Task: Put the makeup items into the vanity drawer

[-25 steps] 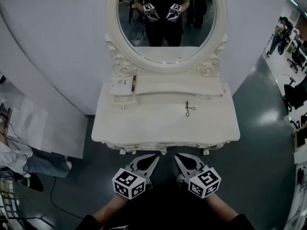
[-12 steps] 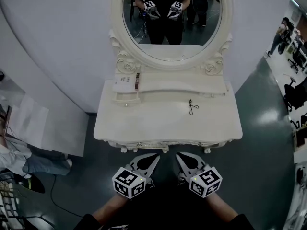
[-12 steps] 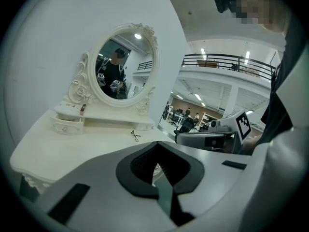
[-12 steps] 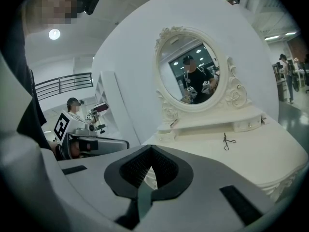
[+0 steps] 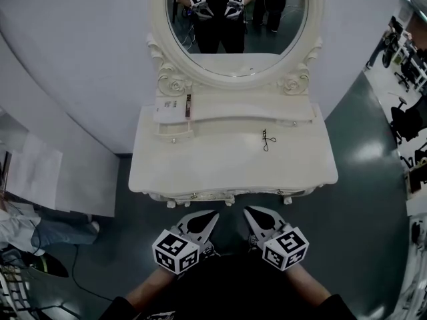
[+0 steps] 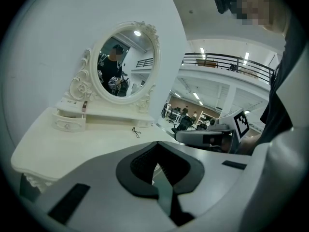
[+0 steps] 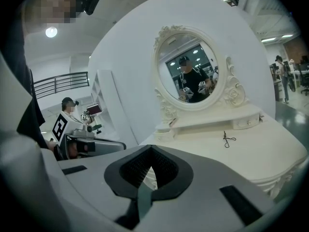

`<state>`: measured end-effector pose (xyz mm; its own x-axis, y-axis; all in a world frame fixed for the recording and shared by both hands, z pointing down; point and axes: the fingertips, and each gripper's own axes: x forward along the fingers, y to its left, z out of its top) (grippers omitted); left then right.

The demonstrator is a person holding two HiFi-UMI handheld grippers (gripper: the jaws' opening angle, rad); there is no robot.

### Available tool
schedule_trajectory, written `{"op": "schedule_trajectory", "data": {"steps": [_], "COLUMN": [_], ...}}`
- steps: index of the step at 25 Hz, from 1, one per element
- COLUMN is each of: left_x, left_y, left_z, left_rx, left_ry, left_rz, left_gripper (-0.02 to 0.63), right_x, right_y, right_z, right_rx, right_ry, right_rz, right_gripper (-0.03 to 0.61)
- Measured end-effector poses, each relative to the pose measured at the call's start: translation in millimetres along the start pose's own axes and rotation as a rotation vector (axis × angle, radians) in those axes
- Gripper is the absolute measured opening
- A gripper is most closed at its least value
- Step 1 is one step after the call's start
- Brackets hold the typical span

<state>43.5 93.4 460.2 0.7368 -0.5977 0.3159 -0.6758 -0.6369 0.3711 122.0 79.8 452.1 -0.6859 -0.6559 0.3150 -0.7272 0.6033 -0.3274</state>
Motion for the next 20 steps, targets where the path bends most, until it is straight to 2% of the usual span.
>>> {"op": "schedule_trajectory", "data": {"steps": [20], "left_x": [-40], "left_y": [41], "left_z": [2], "left_rx": [0.031], "left_ry": [-0.016], "left_rz": [-0.043], "left_gripper": [0.005], "right_x": [22], "right_y": [24], "right_z": [4], "right_rx": [-0.031], "right_ry": [-0.043], "right_rz": [-0.134], "right_gripper": [0.026]}}
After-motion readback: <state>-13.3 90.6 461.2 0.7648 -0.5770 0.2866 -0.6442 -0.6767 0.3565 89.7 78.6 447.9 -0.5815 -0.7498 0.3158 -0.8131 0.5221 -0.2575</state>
